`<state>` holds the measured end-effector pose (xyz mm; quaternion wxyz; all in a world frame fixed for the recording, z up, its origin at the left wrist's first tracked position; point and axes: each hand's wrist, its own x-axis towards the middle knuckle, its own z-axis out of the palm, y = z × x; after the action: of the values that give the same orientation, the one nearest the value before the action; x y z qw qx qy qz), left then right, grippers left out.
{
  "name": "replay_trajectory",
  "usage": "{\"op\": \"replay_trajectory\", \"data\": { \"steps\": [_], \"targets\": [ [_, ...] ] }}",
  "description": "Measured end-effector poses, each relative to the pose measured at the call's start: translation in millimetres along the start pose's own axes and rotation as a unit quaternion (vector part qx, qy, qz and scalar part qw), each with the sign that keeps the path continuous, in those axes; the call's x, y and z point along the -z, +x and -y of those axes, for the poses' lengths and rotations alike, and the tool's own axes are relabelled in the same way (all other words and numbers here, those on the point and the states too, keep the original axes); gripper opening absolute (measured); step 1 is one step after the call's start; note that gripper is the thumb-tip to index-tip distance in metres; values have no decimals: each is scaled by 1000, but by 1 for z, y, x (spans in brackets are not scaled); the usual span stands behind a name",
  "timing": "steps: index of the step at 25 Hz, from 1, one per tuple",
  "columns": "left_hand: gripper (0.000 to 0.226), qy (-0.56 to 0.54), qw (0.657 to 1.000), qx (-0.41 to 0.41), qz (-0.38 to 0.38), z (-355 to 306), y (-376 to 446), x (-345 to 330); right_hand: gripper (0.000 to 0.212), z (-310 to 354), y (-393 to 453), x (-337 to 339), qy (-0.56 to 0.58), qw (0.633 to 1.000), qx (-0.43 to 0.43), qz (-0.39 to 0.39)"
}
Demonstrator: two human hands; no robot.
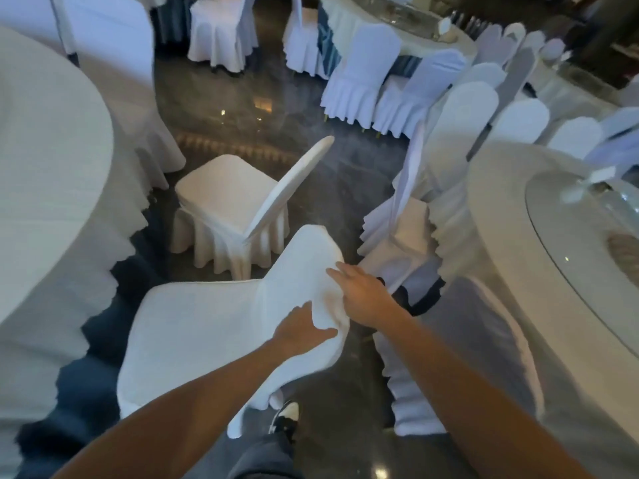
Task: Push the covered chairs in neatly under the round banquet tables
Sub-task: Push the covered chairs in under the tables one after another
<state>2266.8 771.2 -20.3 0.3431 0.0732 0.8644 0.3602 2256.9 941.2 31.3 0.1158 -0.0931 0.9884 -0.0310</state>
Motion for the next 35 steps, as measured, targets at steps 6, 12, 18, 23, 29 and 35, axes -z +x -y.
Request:
{"op": "replay_trajectory", "data": {
  "steps": [6, 12, 18, 23, 29, 35],
  "targets": [
    [89, -81, 994, 64, -41, -46, 60, -35, 63, -68, 70, 9, -93, 976, 195, 29],
    [93, -32, 981, 184, -57, -69, 86, -37, 63, -93, 152, 6, -140, 931, 336, 28],
    [78, -82, 947, 269, -155, -90, 87, -51, 38, -99, 197, -10, -123, 868, 477, 53],
    [65, -166, 888, 319, -288, -89, 80, -61, 29, -75, 216, -13, -75, 829, 549, 76],
    [49, -149, 827, 366, -399, -56, 54, -41, 20, -12, 218, -11, -102, 816, 552, 135],
    [44, -124, 787, 421, -433, 9, 20, 5, 12, 83, 229, -16, -96, 805, 564, 157]
  ]
}}
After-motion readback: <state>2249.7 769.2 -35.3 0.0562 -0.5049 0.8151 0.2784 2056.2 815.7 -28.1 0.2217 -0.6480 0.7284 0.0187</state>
